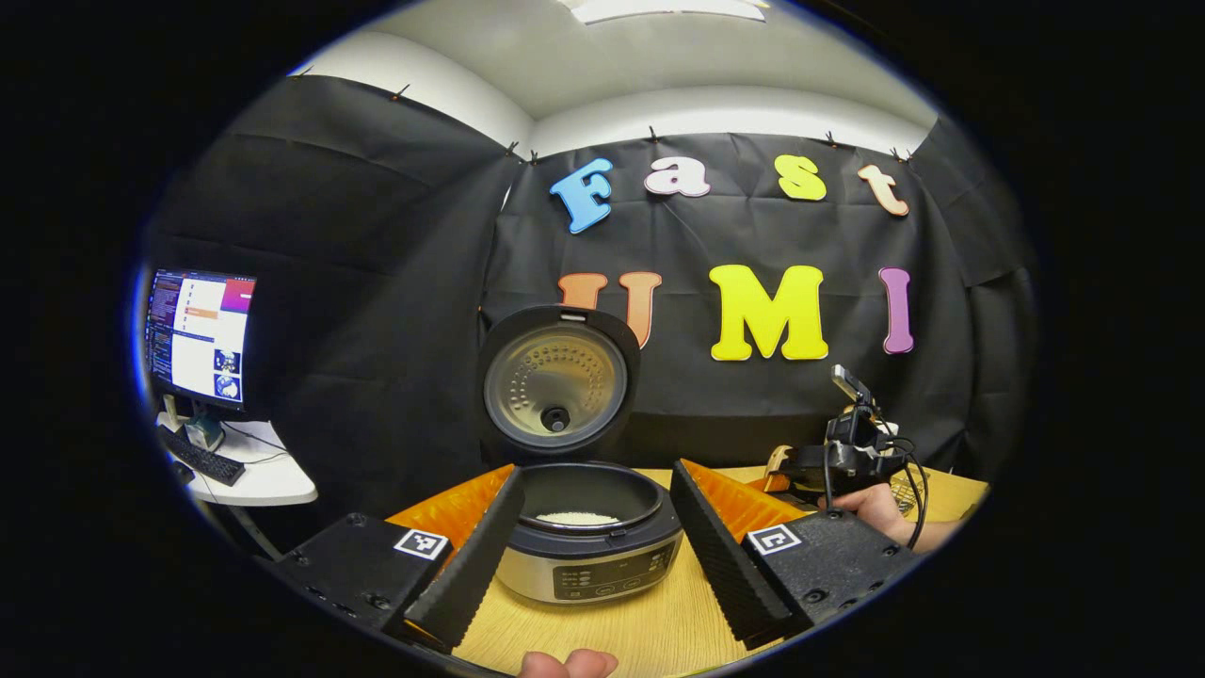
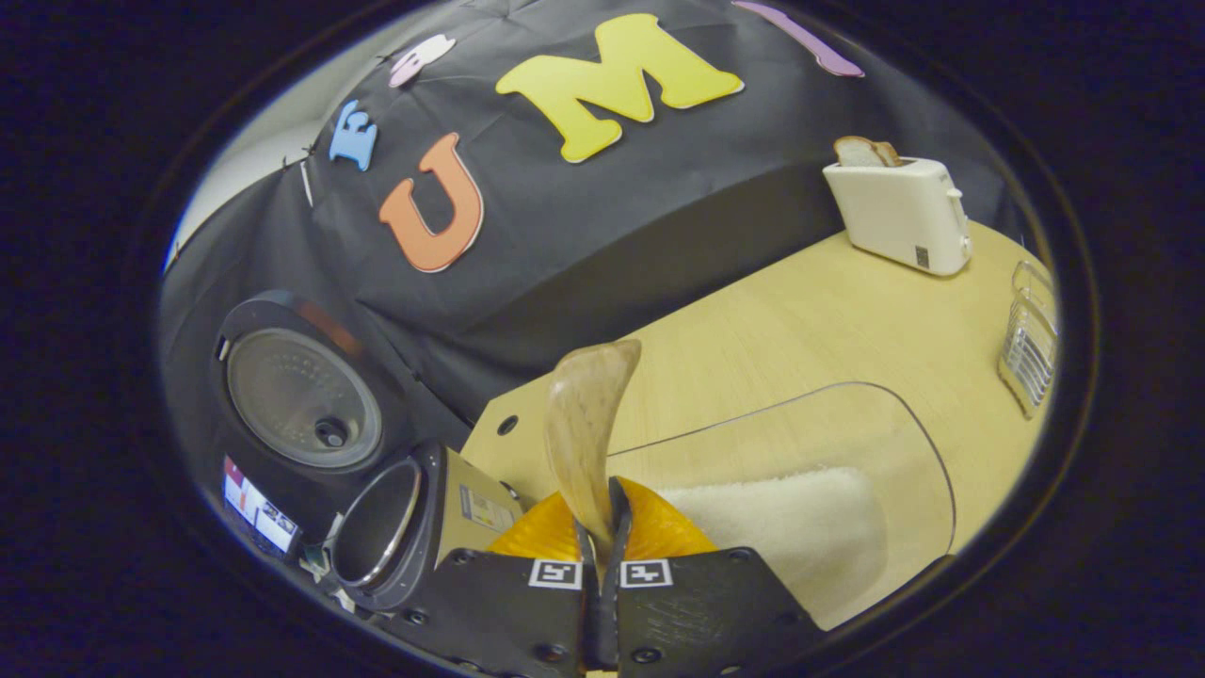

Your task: Close the left gripper, press the button to open the rice cooker; take a wooden spoon from the chopstick holder with the right hand, scoop a spoonful of rice and pour it into the rice cooker, then put the wooden spoon back into the chopstick holder.

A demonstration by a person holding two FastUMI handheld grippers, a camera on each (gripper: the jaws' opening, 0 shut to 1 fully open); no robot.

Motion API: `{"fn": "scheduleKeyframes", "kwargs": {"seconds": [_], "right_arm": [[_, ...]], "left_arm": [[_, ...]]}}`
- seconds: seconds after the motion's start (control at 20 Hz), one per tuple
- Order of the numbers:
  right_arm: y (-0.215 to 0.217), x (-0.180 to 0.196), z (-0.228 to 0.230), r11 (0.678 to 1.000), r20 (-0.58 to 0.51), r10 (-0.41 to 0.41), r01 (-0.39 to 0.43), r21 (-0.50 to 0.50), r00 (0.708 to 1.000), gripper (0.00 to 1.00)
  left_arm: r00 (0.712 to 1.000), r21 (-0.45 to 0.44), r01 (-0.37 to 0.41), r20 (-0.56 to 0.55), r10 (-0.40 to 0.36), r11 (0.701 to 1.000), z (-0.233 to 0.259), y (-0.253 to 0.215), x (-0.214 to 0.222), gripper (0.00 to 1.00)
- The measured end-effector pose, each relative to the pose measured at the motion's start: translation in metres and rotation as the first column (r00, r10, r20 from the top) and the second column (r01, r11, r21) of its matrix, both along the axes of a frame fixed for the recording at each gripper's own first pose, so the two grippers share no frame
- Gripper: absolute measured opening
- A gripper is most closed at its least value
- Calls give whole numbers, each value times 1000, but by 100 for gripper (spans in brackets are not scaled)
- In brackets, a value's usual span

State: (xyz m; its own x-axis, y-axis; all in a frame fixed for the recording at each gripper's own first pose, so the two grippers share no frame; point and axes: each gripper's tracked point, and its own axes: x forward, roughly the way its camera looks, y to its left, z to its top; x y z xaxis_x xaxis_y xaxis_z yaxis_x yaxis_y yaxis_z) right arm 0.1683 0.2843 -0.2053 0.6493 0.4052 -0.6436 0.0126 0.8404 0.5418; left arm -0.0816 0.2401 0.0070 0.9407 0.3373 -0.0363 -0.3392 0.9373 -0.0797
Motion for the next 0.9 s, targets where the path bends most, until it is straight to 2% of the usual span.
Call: {"fn": "scheduleKeyframes", "kwargs": {"seconds": [0.3, 0.65, 0.7, 0.75, 0.9], "right_arm": [[-27, 9, -2, 984, -62, -86, 95, 148, 994, 0], [-57, 18, 27, 961, -33, -134, 138, 240, 990, 0], [-61, 19, 29, 956, -34, -142, 146, 256, 989, 0], [-66, 20, 30, 955, -34, -140, 144, 261, 990, 0], [-76, 23, 36, 943, -29, -150, 152, 295, 988, 0]], "left_arm": [[1000, 10, -1, 3, 1, 1000, 3, -5, 1, 99], [1000, -4, 4, -19, -4, 1000, -5, -9, 7, 99], [1000, 0, -3, -21, 3, 1000, -6, -6, 7, 95], [1000, 0, -9, -22, 9, 1000, -6, -5, 6, 99], [999, 1, -19, -42, 19, 1000, -12, -4, 7, 99]]}}
